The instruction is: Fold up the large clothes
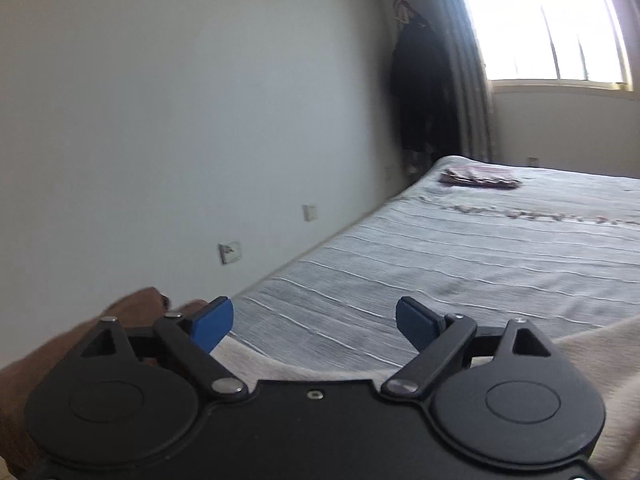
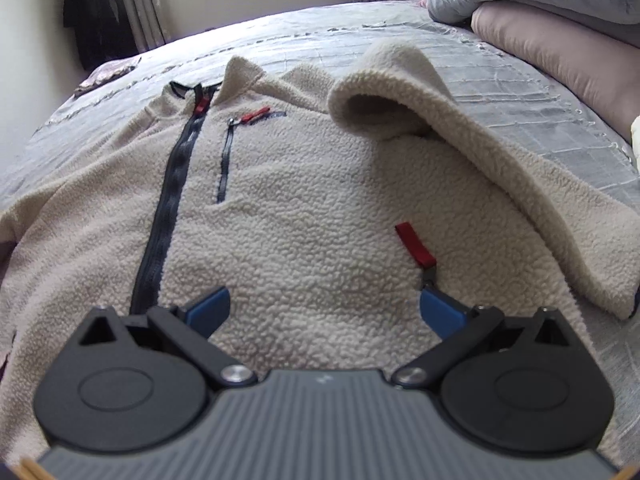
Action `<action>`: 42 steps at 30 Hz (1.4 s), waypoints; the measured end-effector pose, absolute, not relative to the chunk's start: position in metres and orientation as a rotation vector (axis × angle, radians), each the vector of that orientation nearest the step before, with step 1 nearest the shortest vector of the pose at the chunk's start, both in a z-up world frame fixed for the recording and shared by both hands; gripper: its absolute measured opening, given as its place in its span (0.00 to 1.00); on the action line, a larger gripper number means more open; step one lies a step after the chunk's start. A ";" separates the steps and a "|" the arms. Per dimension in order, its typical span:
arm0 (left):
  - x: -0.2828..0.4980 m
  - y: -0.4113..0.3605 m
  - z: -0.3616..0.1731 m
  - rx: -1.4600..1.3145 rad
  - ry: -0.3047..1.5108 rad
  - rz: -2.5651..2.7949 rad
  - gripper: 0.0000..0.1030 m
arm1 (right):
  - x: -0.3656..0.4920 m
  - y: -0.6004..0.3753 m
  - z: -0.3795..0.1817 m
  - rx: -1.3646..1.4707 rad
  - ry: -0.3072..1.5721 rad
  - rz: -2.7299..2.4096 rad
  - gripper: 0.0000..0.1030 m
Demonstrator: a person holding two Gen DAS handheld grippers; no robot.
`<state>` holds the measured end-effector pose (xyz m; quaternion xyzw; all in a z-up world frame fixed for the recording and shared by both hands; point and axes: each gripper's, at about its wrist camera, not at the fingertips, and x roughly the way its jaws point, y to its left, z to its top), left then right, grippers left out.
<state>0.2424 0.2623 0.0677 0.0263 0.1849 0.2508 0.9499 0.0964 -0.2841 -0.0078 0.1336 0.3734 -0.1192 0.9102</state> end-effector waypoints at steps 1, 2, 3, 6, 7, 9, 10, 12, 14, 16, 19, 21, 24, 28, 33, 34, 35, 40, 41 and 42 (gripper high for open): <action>0.237 0.244 0.067 0.027 0.404 0.441 0.86 | 0.092 -0.290 -0.003 0.293 0.751 -0.259 1.00; 0.235 0.227 0.067 0.002 0.432 0.373 0.86 | 0.088 -0.297 0.003 0.308 0.733 -0.269 1.00; 0.233 0.211 0.066 -0.022 0.458 0.312 0.86 | 0.083 -0.305 0.008 0.322 0.713 -0.281 1.00; 0.212 0.161 0.064 -0.119 0.530 0.126 0.86 | 0.067 -0.334 0.019 0.352 0.661 -0.350 1.00; 0.205 0.144 0.062 -0.150 0.551 0.070 0.87 | 0.061 -0.347 0.020 0.366 0.650 -0.390 1.00; 0.192 0.111 0.058 -0.158 0.600 -0.037 0.87 | 0.050 -0.374 0.018 0.407 0.641 -0.476 1.00; 0.187 0.095 0.055 -0.143 0.615 -0.070 0.87 | 0.045 -0.388 0.016 0.432 0.639 -0.520 1.00; 0.178 0.061 0.049 -0.082 0.632 -0.129 0.87 | 0.034 -0.412 0.009 0.474 0.643 -0.588 1.00; 0.173 0.040 0.041 -0.072 0.639 -0.142 0.87 | 0.025 -0.432 0.000 0.509 0.664 -0.652 1.00; 0.163 0.027 0.029 -0.125 0.657 -0.157 0.88 | 0.020 -0.447 -0.012 0.538 0.689 -0.704 0.99; 0.152 0.013 0.003 -0.207 0.665 -0.198 0.88 | 0.015 -0.464 -0.034 0.594 0.728 -0.753 0.96; 0.150 0.001 -0.013 -0.201 0.680 -0.209 0.88 | 0.015 -0.472 -0.050 0.648 0.741 -0.744 0.92; 0.148 -0.016 -0.032 -0.182 0.697 -0.178 0.88 | 0.024 -0.471 -0.054 0.562 0.687 -0.737 0.73; 0.147 -0.034 -0.036 -0.117 0.673 -0.141 0.92 | 0.035 -0.458 -0.046 0.479 0.629 -0.709 0.17; 0.151 -0.034 -0.021 -0.195 0.686 -0.193 0.92 | 0.051 -0.443 0.010 0.237 0.496 -0.742 0.12; 0.151 -0.035 -0.019 -0.210 0.686 -0.206 0.92 | 0.058 -0.444 0.025 0.137 0.475 -0.742 0.11; 0.152 -0.036 -0.017 -0.214 0.683 -0.211 0.92 | 0.066 -0.448 0.038 0.056 0.458 -0.747 0.11; 0.156 -0.048 -0.019 -0.210 0.688 -0.232 0.92 | 0.098 -0.500 0.102 -0.164 0.399 -0.836 0.11; 0.156 -0.051 -0.020 -0.204 0.692 -0.238 0.92 | 0.105 -0.513 0.110 -0.212 0.391 -0.868 0.11; 0.156 -0.055 -0.022 -0.196 0.695 -0.245 0.92 | 0.113 -0.526 0.116 -0.264 0.388 -0.901 0.11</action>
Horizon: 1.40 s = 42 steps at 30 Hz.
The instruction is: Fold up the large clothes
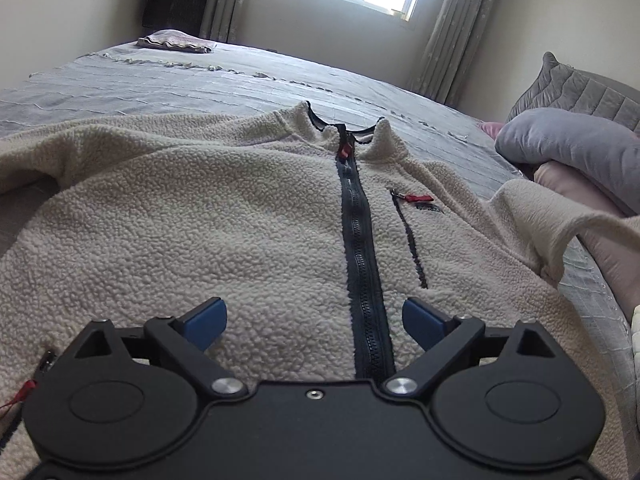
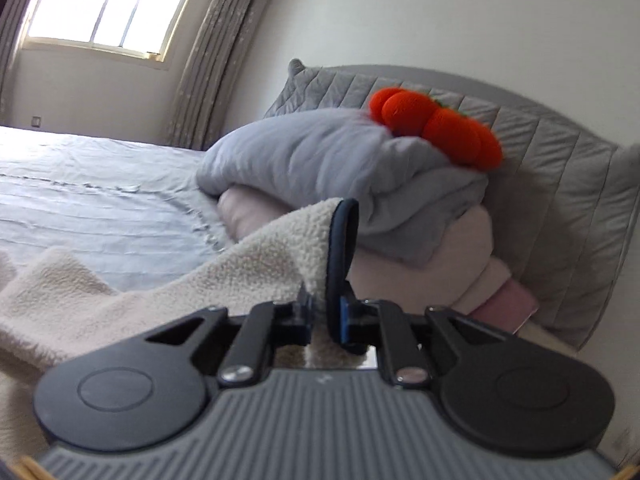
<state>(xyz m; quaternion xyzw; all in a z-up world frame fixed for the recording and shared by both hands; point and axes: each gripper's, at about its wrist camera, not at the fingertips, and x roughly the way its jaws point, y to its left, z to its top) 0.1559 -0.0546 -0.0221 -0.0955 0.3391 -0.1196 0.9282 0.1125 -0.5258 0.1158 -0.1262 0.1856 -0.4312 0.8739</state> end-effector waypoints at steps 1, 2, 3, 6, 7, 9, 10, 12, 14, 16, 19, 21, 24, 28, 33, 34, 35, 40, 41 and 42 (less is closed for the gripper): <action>0.155 -0.059 -0.025 -0.181 0.697 -0.258 0.92 | 0.122 -0.541 0.120 -0.317 0.390 -0.934 0.11; 0.153 -0.063 -0.027 -0.163 0.695 -0.272 0.92 | 0.130 -0.557 0.122 -0.354 0.395 -0.963 0.11; 0.152 -0.069 -0.029 -0.134 0.691 -0.291 0.92 | 0.138 -0.571 0.123 -0.384 0.406 -0.990 0.11; 0.146 -0.081 -0.038 -0.052 0.687 -0.325 0.92 | 0.163 -0.616 0.111 -0.471 0.474 -1.080 0.11; 0.144 -0.084 -0.041 -0.032 0.686 -0.329 0.92 | 0.171 -0.630 0.101 -0.492 0.508 -1.100 0.11; 0.142 -0.090 -0.044 0.014 0.676 -0.328 0.95 | 0.185 -0.655 0.074 -0.540 0.579 -1.147 0.11; 0.142 -0.093 -0.046 0.033 0.676 -0.331 0.97 | 0.190 -0.662 0.060 -0.574 0.610 -1.163 0.11; 0.143 -0.096 -0.047 0.056 0.677 -0.336 0.98 | 0.195 -0.672 0.040 -0.615 0.640 -1.173 0.10; 0.144 -0.096 -0.046 0.070 0.680 -0.353 0.98 | 0.200 -0.681 0.025 -0.646 0.665 -1.169 0.10; 0.146 -0.095 -0.045 0.087 0.686 -0.376 0.98 | 0.205 -0.685 0.015 -0.667 0.685 -1.161 0.11; 0.151 -0.090 -0.037 0.106 0.704 -0.421 0.98 | 0.208 -0.685 0.009 -0.666 0.733 -1.168 0.29; 0.157 -0.081 -0.026 0.105 0.702 -0.442 0.98 | 0.207 -0.684 0.013 -0.628 0.746 -1.168 0.60; 0.172 -0.058 -0.011 0.107 0.689 -0.417 0.98 | 0.202 -0.673 0.031 -0.546 0.698 -1.141 0.66; 0.211 -0.012 0.005 0.134 0.665 -0.323 0.98 | 0.202 -0.639 0.065 -0.434 0.589 -1.052 0.75; 0.294 0.036 0.009 0.135 0.676 -0.201 0.98 | 0.229 -0.568 0.087 -0.363 0.511 -0.807 0.84; 0.310 0.042 0.007 0.118 0.677 -0.183 0.98 | 0.238 -0.549 0.088 -0.337 0.501 -0.742 0.84; 0.324 0.046 0.005 0.103 0.682 -0.175 0.98 | 0.246 -0.534 0.088 -0.310 0.497 -0.676 0.84; 0.381 0.042 -0.014 0.100 0.686 -0.181 0.97 | 0.298 -0.459 0.070 -0.178 0.530 -0.353 0.85; 0.391 0.040 -0.019 0.112 0.690 -0.172 0.96 | 0.311 -0.442 0.061 -0.149 0.552 -0.293 0.85; 0.399 0.037 -0.024 0.124 0.694 -0.156 0.96 | 0.322 -0.429 0.053 -0.125 0.575 -0.247 0.84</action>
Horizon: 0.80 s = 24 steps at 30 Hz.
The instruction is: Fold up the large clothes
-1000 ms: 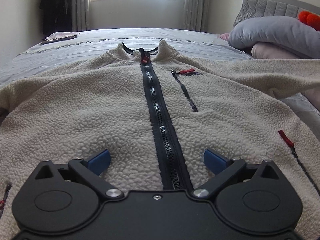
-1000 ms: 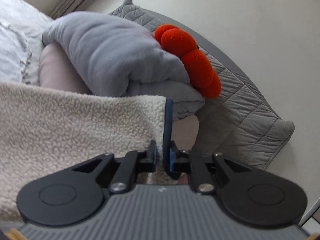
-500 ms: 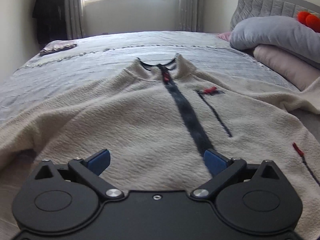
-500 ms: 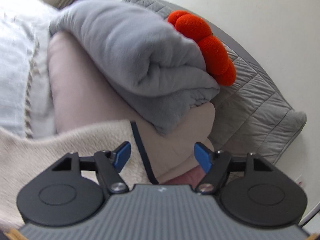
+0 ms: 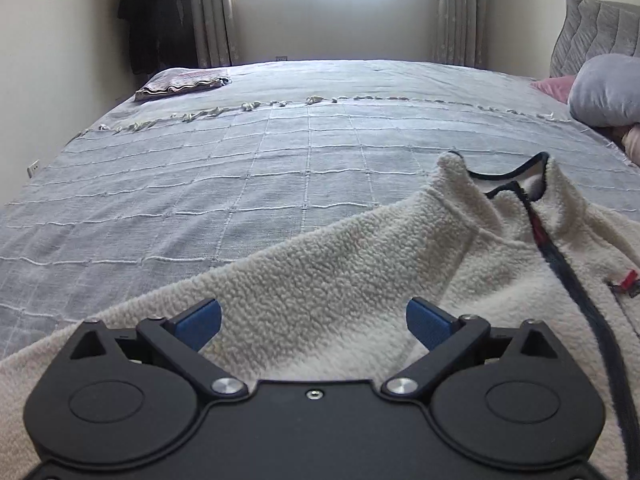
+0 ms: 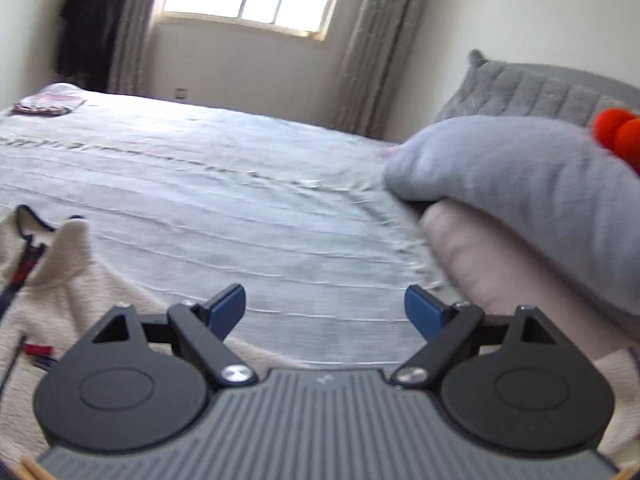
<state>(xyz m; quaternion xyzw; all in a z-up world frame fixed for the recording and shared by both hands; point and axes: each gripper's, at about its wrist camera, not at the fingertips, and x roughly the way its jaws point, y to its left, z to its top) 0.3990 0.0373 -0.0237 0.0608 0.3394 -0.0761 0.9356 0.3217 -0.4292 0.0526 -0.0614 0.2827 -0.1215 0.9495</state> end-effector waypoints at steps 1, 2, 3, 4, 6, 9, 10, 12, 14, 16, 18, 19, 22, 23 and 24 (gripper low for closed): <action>0.407 0.036 -0.028 0.132 0.696 -0.143 0.96 | 0.335 -0.416 0.044 -0.104 0.600 -0.201 0.83; 0.414 0.035 -0.032 0.125 0.699 -0.137 0.96 | 0.346 -0.403 0.036 -0.091 0.620 -0.160 0.81; 0.421 0.036 -0.036 0.108 0.706 -0.145 0.96 | 0.355 -0.393 0.028 -0.082 0.637 -0.123 0.80; 0.429 0.035 -0.041 0.096 0.715 -0.153 0.96 | 0.366 -0.379 0.016 -0.068 0.655 -0.075 0.72; 0.437 0.029 -0.048 0.120 0.705 -0.168 0.96 | 0.386 -0.356 -0.005 -0.026 0.710 0.018 0.51; 0.446 0.015 -0.055 0.215 0.658 -0.217 0.95 | 0.417 -0.325 -0.040 0.007 0.805 0.114 0.28; 0.452 0.010 -0.057 0.241 0.647 -0.220 0.95 | 0.425 -0.315 -0.047 -0.025 0.788 0.090 0.28; 0.466 0.007 -0.059 0.247 0.635 -0.217 0.97 | 0.441 -0.304 -0.053 -0.019 0.736 0.063 0.28; 0.483 0.006 -0.060 0.218 0.629 -0.208 0.98 | 0.458 -0.302 -0.052 0.016 0.714 0.044 0.28; 0.497 0.005 -0.061 0.196 0.627 -0.200 0.98 | 0.475 -0.298 -0.055 -0.002 0.709 0.016 0.28; 0.512 -0.001 -0.061 0.213 0.613 -0.185 0.99 | 0.489 -0.290 -0.058 -0.032 0.700 -0.029 0.28; 0.518 -0.004 -0.060 0.224 0.606 -0.156 1.00 | 0.494 -0.288 -0.058 -0.017 0.696 -0.064 0.28; 0.513 0.001 -0.049 0.197 0.584 -0.009 0.96 | 0.484 -0.285 -0.053 0.048 0.644 -0.131 0.34; 0.503 0.011 -0.042 0.153 0.560 -0.028 0.96 | 0.475 -0.283 -0.049 0.043 0.622 -0.132 0.39; 0.493 0.020 -0.034 0.116 0.549 -0.053 0.98 | 0.465 -0.281 -0.045 0.021 0.607 -0.123 0.42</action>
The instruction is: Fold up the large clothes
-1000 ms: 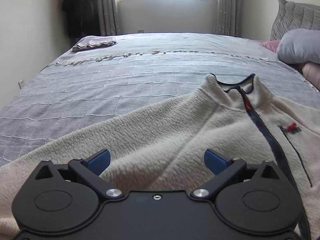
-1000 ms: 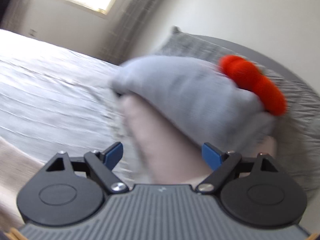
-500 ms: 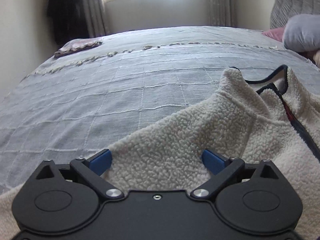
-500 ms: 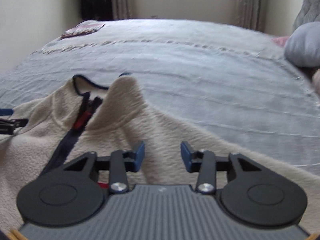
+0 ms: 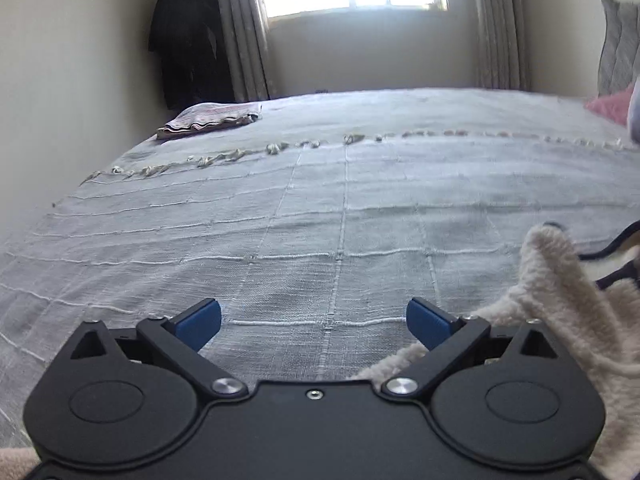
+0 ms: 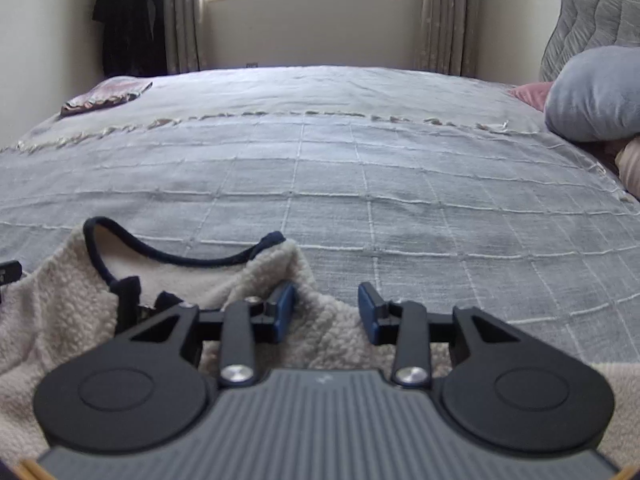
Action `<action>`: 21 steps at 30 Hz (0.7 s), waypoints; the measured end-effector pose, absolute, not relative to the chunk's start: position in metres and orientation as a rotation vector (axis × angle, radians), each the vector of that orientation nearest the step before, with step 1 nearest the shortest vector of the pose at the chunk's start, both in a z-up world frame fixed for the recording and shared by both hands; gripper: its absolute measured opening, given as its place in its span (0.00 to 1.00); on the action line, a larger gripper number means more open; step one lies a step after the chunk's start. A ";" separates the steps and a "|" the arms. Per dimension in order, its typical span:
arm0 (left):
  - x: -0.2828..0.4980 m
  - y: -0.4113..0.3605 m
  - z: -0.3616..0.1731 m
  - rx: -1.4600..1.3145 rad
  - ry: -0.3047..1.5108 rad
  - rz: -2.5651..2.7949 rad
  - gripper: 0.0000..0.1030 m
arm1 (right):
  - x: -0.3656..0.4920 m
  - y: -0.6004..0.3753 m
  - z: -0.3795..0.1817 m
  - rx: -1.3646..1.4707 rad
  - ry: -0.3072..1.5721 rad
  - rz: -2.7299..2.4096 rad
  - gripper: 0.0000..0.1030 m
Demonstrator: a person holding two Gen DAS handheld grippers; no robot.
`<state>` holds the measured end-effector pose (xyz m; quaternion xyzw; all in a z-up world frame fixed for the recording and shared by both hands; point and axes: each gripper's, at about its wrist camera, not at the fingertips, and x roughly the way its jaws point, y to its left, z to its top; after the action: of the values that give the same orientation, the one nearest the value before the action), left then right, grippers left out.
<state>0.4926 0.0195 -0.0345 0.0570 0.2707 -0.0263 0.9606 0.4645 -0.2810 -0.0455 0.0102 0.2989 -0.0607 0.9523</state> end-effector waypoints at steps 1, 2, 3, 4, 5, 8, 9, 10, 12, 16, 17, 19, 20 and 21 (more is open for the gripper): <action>0.477 0.032 -0.025 0.082 0.541 -0.077 0.98 | 0.454 -0.278 -0.042 -0.009 0.602 -0.105 0.47; 0.462 0.042 -0.017 0.076 0.539 -0.082 0.98 | 0.442 -0.274 -0.039 -0.042 0.600 -0.079 0.53; 0.450 0.052 -0.010 0.077 0.541 -0.087 0.98 | 0.432 -0.272 -0.035 -0.057 0.602 -0.055 0.55; 0.435 0.065 -0.003 0.072 0.543 -0.094 0.98 | 0.422 -0.270 -0.032 -0.056 0.606 -0.034 0.56; 0.419 0.081 0.004 0.063 0.554 -0.092 0.98 | 0.413 -0.267 -0.028 -0.048 0.612 -0.008 0.57; 0.379 0.131 0.020 0.032 0.576 -0.040 0.98 | 0.392 -0.254 -0.017 -0.037 0.619 0.081 0.62; 0.367 0.149 0.024 0.016 0.571 -0.014 0.98 | 0.387 -0.248 -0.014 -0.037 0.619 0.109 0.63; 0.355 0.166 0.029 0.000 0.565 0.018 0.98 | 0.381 -0.240 -0.010 -0.037 0.619 0.134 0.63; 0.335 0.199 0.035 -0.056 0.536 0.108 0.98 | 0.370 -0.222 -0.002 -0.043 0.616 0.177 0.63; 0.307 0.260 0.032 -0.300 0.529 0.371 0.98 | 0.342 -0.183 0.012 -0.073 0.590 0.286 0.69; 0.300 0.270 0.027 -0.336 0.537 0.404 0.98 | 0.335 -0.176 0.014 -0.078 0.586 0.308 0.71; 0.284 0.279 0.022 -0.342 0.527 0.480 0.98 | 0.321 -0.164 0.019 -0.083 0.571 0.338 0.72; 0.277 0.281 0.021 -0.332 0.518 0.514 0.98 | 0.315 -0.160 0.021 -0.085 0.566 0.342 0.74; 0.271 0.283 0.020 -0.317 0.514 0.540 0.98 | 0.307 -0.156 0.022 -0.085 0.561 0.338 0.75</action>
<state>0.2707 0.2828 0.0196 -0.1544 0.2499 0.2627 0.9191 0.3073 -0.1560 0.0220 -0.0416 0.2756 0.1661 0.9459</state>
